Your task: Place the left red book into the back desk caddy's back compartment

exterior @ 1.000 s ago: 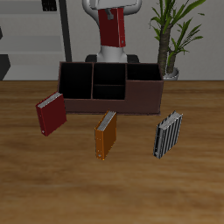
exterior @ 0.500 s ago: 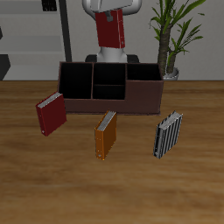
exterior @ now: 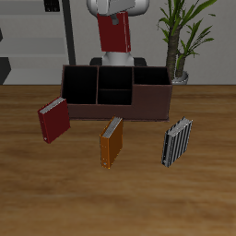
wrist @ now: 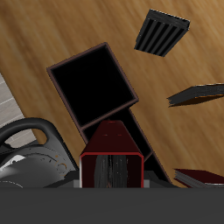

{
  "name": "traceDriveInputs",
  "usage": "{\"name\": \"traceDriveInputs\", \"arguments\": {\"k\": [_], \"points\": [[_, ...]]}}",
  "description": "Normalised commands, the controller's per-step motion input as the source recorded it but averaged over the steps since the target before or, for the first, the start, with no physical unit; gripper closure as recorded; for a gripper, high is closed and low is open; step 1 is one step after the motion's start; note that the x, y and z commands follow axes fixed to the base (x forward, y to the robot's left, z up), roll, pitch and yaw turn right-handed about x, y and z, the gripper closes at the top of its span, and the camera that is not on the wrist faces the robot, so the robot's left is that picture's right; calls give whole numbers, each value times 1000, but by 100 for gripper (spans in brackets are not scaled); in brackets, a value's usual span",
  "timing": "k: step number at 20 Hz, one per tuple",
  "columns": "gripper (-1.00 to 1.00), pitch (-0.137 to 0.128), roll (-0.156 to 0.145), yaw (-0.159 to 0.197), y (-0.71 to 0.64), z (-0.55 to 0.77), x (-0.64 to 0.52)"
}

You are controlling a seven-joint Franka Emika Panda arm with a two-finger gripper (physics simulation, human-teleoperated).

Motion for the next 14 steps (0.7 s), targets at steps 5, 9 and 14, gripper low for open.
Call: {"name": "traceDriveInputs", "arguments": {"k": [5, 9, 14], "points": [[100, 22, -2, 65, 49, -81, 40], [100, 22, 9, 47, 128, -91, -36], [100, 24, 12, 50, 60, -66, -45]]}}
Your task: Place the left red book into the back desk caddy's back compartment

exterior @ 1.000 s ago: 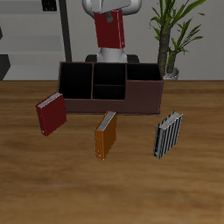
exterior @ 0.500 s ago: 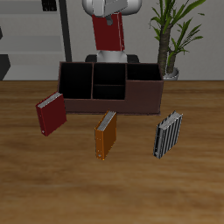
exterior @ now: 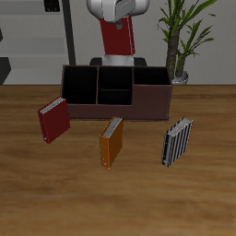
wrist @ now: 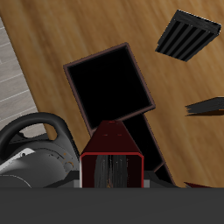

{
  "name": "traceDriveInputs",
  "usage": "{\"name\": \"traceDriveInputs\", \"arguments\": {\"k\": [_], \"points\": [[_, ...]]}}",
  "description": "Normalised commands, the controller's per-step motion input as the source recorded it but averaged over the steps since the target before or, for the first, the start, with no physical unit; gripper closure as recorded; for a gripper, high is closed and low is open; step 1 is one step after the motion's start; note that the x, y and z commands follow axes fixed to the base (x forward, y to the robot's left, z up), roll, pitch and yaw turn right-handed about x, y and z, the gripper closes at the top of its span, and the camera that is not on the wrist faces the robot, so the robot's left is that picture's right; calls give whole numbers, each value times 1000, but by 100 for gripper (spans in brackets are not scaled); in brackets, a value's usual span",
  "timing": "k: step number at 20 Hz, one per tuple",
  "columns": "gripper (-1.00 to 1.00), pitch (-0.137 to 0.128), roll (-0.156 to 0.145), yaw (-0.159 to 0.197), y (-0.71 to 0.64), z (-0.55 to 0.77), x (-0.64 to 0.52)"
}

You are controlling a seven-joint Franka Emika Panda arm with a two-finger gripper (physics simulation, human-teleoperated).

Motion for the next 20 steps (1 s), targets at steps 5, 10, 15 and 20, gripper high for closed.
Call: {"name": "traceDriveInputs", "arguments": {"k": [5, 10, 15, 20], "points": [[100, 33, -1, 66, -33, -127, -9], [100, 22, -24, 86, -96, -113, 45], [100, 4, -34, 75, -166, -46, 33], [100, -3, -28, 2, -153, 31, 36]]}}
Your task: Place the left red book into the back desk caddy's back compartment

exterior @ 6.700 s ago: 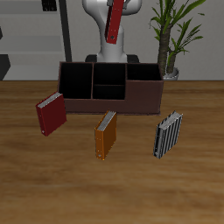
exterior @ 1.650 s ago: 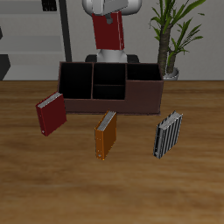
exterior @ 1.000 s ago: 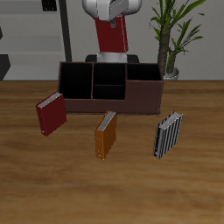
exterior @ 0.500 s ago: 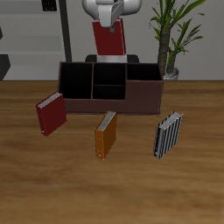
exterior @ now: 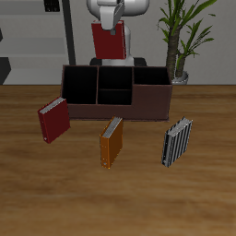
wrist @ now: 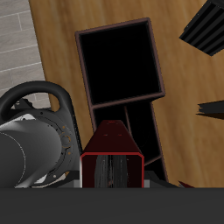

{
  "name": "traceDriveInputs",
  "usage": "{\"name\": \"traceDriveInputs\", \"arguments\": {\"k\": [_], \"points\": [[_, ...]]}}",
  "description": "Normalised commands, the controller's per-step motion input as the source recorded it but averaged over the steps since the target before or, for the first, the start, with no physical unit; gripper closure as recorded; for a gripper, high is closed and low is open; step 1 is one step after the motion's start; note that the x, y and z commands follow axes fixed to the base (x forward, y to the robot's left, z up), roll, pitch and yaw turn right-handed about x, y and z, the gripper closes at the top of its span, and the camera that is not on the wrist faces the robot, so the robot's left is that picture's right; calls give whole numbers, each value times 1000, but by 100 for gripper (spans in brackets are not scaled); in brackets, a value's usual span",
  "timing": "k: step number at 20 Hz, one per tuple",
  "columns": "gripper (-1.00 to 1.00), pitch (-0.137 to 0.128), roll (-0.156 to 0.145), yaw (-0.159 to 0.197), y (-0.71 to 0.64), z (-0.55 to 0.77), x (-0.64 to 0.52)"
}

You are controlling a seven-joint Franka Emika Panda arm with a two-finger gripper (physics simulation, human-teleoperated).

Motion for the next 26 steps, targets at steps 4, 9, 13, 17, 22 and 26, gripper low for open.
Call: {"name": "traceDriveInputs", "arguments": {"k": [4, 9, 13, 17, 22, 26], "points": [[100, 1, -7, -3, -14, -24, 56], [100, 5, 21, 4, 57, -29, 11], [100, 12, 4, 25, 0, -96, 11], [100, 19, 9, -8, -9, -79, -26], [100, 28, 5, 14, -35, -163, 9], [100, 12, -13, 0, -78, -69, 38]]}}
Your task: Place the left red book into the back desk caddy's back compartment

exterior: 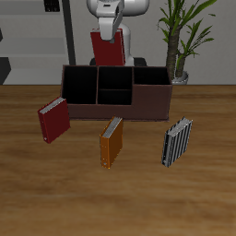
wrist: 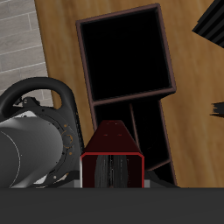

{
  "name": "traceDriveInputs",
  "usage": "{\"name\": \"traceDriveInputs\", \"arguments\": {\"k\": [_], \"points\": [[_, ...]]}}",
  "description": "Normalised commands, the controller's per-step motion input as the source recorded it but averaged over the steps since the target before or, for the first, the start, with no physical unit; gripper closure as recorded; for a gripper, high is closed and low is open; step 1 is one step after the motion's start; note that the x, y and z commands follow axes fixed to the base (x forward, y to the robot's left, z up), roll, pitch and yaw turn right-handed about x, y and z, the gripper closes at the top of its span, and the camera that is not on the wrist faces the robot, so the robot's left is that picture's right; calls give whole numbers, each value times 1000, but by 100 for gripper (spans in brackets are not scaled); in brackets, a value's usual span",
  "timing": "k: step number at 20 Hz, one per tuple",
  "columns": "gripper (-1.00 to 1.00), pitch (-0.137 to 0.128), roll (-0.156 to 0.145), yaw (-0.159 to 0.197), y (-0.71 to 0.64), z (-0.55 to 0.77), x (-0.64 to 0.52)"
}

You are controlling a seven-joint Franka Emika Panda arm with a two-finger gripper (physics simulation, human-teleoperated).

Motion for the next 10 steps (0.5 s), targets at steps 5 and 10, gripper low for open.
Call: {"name": "traceDriveInputs", "arguments": {"k": [5, 10], "points": [[100, -3, -2, 11, -48, -32, 9], [100, -14, 16, 24, 41, 30, 42]]}}
